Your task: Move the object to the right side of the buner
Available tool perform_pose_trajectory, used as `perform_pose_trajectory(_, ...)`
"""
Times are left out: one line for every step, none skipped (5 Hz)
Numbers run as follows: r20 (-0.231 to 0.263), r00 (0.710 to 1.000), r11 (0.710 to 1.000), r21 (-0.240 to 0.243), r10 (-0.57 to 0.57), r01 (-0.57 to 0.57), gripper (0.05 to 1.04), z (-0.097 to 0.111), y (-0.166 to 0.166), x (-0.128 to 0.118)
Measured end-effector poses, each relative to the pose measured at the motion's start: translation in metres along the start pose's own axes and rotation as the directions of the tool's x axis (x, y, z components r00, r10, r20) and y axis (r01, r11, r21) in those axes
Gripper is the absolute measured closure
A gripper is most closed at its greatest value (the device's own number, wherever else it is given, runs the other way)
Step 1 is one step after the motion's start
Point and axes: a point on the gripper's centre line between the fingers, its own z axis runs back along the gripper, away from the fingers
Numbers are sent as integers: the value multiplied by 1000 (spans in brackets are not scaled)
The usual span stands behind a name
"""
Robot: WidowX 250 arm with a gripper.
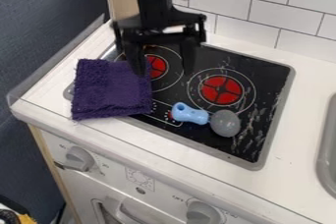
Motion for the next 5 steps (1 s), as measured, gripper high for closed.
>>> perform_pose_trajectory(50,990,990,43,129,-131,83,0,-4,-14)
perform_pose_trajectory(102,946,947,57,309,-316,83,-2,-1,-28)
perform_pose_trajectory(89,920,914,112,382,-390,83,-8,-2,-31)
perform_pose_trajectory(105,870,863,111,482,-492,83,-15,-10,-34)
perform_pose_trajectory(85,817,812,94,570,-576,83,-26,-18,-32)
